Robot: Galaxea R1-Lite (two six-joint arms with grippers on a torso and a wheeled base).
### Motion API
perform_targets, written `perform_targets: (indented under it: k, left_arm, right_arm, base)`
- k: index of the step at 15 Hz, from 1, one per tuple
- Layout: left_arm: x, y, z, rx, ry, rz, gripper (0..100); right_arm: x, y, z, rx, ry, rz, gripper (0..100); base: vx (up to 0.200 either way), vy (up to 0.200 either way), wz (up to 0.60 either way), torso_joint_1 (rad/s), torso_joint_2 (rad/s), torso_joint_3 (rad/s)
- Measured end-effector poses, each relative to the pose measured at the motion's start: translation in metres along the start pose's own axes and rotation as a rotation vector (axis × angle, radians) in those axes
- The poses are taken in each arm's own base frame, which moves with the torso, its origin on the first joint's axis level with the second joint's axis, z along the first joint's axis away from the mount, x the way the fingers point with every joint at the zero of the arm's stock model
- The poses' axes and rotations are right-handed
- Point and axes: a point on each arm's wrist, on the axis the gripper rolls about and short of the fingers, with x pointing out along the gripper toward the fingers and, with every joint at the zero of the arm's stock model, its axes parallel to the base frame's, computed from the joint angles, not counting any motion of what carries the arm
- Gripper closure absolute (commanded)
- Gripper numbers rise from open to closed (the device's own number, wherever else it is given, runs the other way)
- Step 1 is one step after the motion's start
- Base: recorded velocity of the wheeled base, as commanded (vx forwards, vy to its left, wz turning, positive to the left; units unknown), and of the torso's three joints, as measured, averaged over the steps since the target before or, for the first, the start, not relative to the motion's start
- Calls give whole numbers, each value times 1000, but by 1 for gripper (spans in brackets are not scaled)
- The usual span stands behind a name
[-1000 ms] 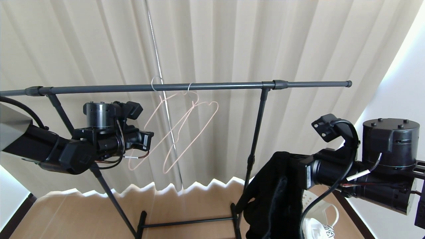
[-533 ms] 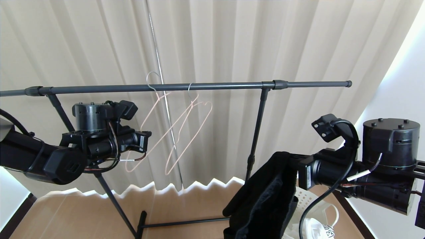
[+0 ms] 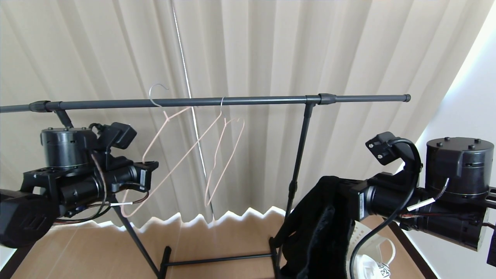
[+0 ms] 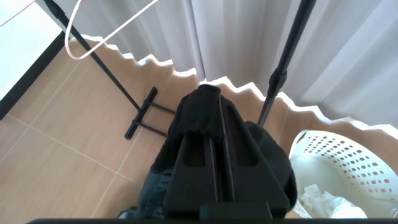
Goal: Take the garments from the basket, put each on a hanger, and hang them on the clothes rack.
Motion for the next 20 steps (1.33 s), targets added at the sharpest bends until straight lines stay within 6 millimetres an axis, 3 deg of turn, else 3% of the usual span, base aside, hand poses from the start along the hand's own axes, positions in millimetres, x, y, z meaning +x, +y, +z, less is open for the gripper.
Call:
perform_targets:
  k: [4, 9, 16, 20]
  left_arm:
    - [-44, 8, -22, -9, 25, 52, 100]
    - [-91, -3, -49, -16, 18, 3, 100]
    - [-143, -24, -41, 49, -176, -40, 100]
    - [-159, -46, -38, 104, -240, -181, 100]
  right_arm:
    - [-1, 0, 1, -1, -5, -5, 100]
    - [0, 0, 0, 0, -4, -9, 100]
    - [2, -1, -1, -1, 1, -27, 100]
    - [8, -2, 4, -17, -26, -177, 100]
  base:
    - [0, 0, 0, 0, 0, 0]
    - [0, 0, 0, 0, 0, 0]
    - [0, 0, 0, 0, 0, 0]
    - [0, 0, 0, 0, 0, 0]
